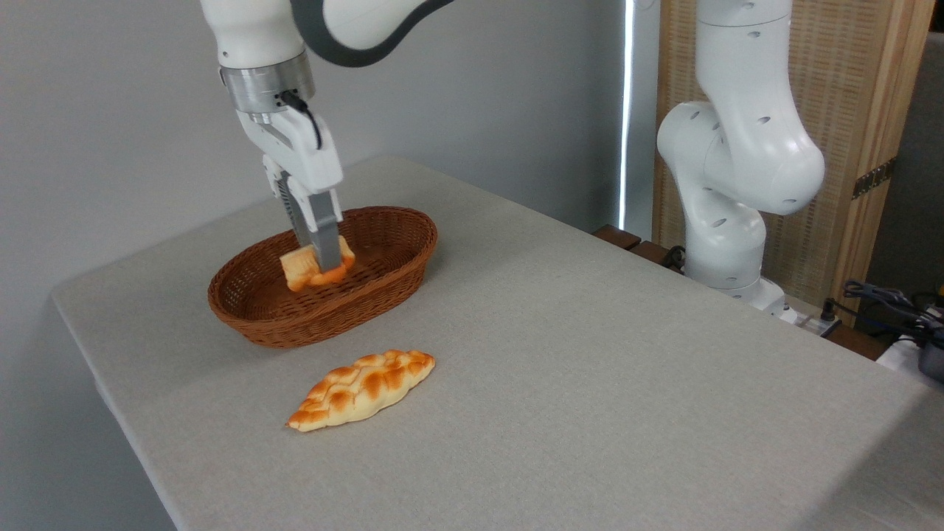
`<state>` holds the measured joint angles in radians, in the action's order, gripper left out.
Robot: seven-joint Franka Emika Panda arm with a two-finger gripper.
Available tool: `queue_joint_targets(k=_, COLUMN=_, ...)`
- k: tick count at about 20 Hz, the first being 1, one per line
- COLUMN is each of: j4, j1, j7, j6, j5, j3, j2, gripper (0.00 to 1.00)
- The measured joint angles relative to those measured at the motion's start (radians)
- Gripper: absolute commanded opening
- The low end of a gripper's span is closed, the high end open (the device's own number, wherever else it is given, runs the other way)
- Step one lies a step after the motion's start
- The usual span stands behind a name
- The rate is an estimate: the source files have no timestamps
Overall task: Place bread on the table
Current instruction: 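Lift the bread piece out of the basket over its rim, then lower the bread beside the pastry and open the gripper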
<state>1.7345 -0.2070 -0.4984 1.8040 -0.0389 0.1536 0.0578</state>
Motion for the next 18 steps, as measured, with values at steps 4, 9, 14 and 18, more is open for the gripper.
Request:
queue_joint_targets(k=4, j4=0.020, j1=0.003, j7=-0.064, j6=-0.066, j5=0.000, j3=-0.082, j2=-0.007, gripper=0.54)
queue_joint_targets(k=9, j4=0.100, j1=0.004, j7=-0.155, j6=-0.108, j5=0.021, j3=-0.117, j2=-0.004, gripper=0.68)
queue_joint_targets(k=14, j4=0.160, j1=0.004, j7=-0.248, j6=-0.125, j5=0.035, j3=-0.139, j2=-0.003, gripper=1.00)
queue_joint_targets(k=18, j4=0.165, j1=0.002, j7=-0.281, j6=-0.156, j5=0.035, j3=-0.139, j2=-0.003, gripper=1.00)
